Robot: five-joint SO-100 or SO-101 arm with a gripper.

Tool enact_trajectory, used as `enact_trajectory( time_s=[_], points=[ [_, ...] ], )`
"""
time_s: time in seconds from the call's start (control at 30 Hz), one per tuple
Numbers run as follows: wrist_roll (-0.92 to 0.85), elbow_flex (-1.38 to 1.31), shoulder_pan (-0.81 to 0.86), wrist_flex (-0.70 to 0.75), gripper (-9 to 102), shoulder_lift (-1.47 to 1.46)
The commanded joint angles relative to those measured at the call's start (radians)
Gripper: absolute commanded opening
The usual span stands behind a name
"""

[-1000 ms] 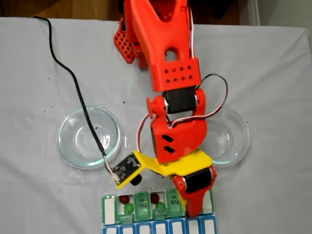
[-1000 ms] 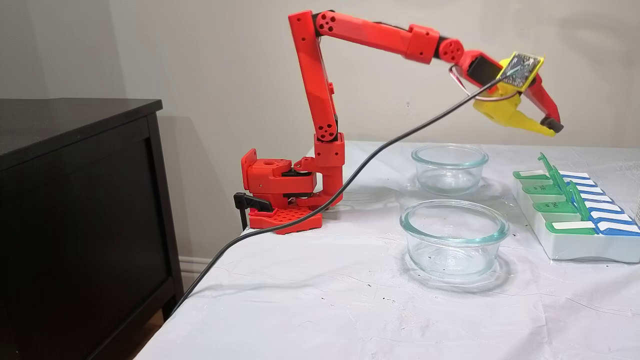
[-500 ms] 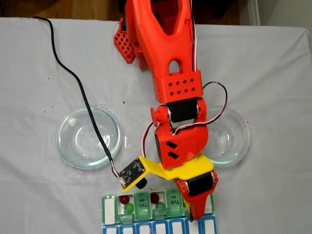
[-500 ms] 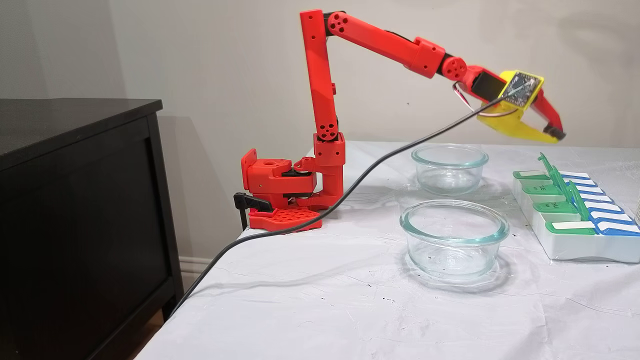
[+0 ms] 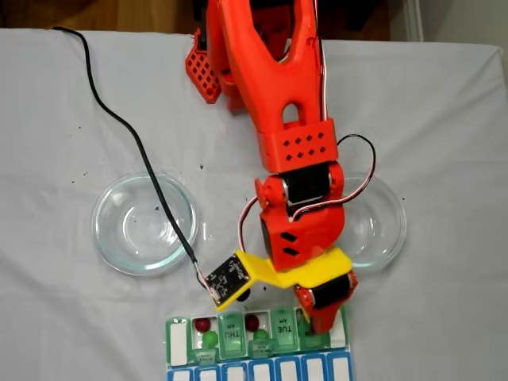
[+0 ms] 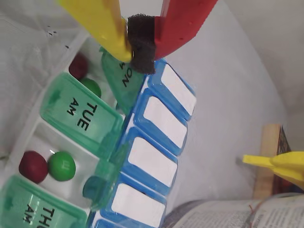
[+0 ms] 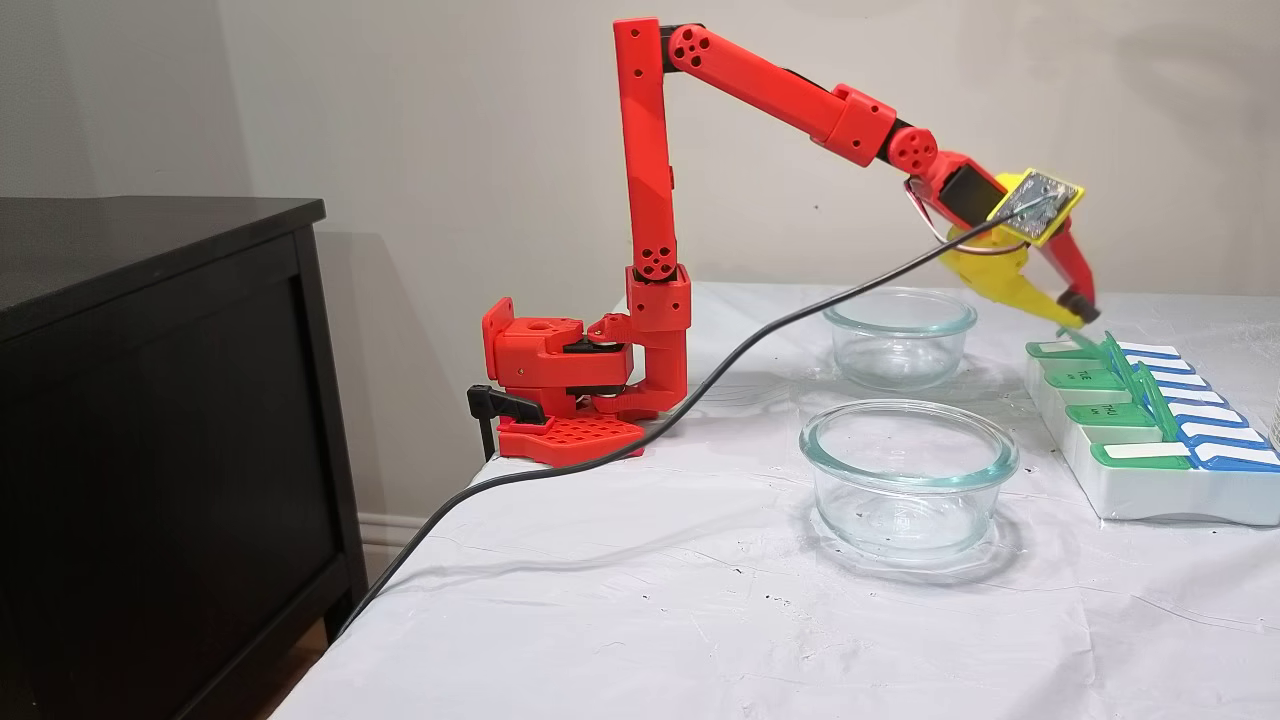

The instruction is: Sort medicines into box.

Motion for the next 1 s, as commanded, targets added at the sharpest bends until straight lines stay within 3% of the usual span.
enact_trajectory(
  time_s=[0.0,0.33,0.97],
  points=[
    [0.012,-0.026,-0.014,0.035,0,0.002],
    [0.061,-0.074,0.009,0.098,0,-0.100],
    [0.009,-0.141,-0.032,0.350,0,-0.229]
  ],
)
